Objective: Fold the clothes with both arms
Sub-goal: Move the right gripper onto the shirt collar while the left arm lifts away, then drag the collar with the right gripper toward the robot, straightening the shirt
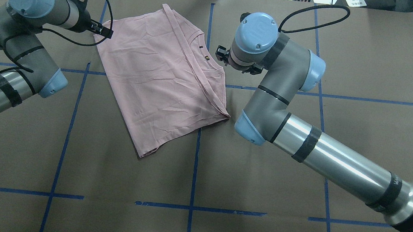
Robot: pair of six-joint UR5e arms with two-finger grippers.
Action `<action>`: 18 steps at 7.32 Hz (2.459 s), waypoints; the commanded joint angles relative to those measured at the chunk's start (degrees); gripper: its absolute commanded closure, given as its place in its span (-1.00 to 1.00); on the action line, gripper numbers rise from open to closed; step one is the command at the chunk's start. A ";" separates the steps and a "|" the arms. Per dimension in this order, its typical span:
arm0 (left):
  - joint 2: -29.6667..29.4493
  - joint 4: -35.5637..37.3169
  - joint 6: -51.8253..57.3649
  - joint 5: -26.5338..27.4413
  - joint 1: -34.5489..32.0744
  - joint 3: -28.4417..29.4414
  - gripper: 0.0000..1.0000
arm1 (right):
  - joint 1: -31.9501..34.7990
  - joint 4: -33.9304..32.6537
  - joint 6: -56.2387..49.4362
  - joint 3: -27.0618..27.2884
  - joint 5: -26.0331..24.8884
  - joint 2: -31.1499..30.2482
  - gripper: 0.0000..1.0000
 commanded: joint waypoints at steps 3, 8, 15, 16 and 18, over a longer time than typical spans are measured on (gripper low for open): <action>0.09 -0.01 -0.41 -0.33 -0.04 -0.46 -1.00 | -3.38 -0.22 -4.59 -6.22 -2.58 3.32 0.20; 0.26 -0.10 -0.50 -0.33 -0.04 -0.55 -1.00 | -4.53 -0.13 -6.27 -7.80 -5.39 3.32 0.18; 0.35 -0.10 -0.59 -0.33 -0.21 -1.07 -1.00 | -5.05 -0.13 -5.74 -8.15 -5.74 3.41 1.00; 0.35 -0.10 -0.68 -0.33 -0.21 -1.16 -1.00 | -5.05 -0.13 -5.57 -7.89 -5.65 3.41 1.00; 0.79 -0.01 -0.68 -0.33 -0.13 -1.95 -1.00 | -4.97 -0.30 -5.74 -2.91 -5.04 0.53 1.00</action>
